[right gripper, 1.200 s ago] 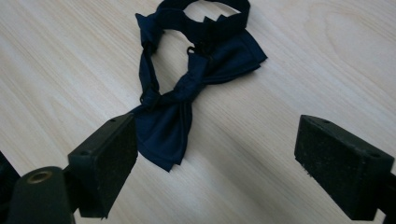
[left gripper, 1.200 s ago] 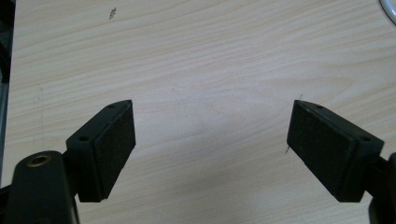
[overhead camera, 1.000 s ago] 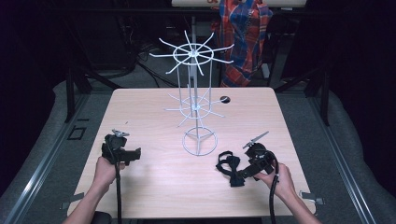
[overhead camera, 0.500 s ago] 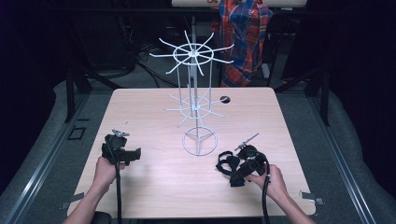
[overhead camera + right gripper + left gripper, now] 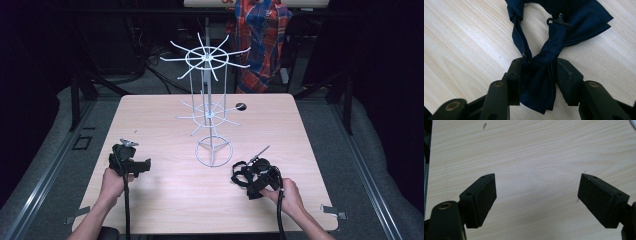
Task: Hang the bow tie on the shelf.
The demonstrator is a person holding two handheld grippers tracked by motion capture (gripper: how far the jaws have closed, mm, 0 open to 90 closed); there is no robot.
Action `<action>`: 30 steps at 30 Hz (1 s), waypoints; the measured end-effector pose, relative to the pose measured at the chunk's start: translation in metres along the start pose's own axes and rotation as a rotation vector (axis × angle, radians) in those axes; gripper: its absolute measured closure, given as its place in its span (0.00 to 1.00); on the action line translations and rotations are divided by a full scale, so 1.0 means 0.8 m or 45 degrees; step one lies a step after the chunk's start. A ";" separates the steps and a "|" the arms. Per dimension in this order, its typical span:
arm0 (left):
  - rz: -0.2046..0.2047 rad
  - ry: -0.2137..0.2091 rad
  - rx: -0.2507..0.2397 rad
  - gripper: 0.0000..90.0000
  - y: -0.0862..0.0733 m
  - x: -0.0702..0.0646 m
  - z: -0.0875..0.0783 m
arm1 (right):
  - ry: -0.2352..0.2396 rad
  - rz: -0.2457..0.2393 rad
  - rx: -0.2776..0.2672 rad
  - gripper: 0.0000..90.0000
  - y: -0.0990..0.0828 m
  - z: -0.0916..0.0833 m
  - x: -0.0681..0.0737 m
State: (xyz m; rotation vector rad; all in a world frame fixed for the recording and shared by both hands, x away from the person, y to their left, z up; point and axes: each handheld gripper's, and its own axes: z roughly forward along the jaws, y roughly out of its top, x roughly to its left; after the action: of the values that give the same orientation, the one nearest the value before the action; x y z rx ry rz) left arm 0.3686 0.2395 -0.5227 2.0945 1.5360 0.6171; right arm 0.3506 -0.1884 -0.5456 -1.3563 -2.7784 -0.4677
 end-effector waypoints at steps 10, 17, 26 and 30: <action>-0.006 0.001 0.002 0.17 0.000 0.000 -0.001 | -0.099 -0.079 0.031 0.74 0.002 0.000 0.010; -0.006 0.004 0.000 0.17 0.000 -0.001 0.000 | -0.132 -0.127 0.014 0.82 0.001 0.001 0.020; -0.005 0.003 -0.001 0.17 0.000 0.000 -0.001 | -0.154 -0.179 0.021 0.86 0.000 -0.001 0.023; -0.005 0.001 -0.001 0.17 0.000 0.000 -0.001 | -0.147 -0.187 -0.005 0.87 -0.001 -0.006 0.020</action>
State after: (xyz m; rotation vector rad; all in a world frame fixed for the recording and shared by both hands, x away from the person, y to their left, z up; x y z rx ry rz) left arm 0.3679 0.2394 -0.5224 2.0902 1.5398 0.6171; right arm 0.3394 -0.1784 -0.5390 -1.2228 -2.9867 -0.4109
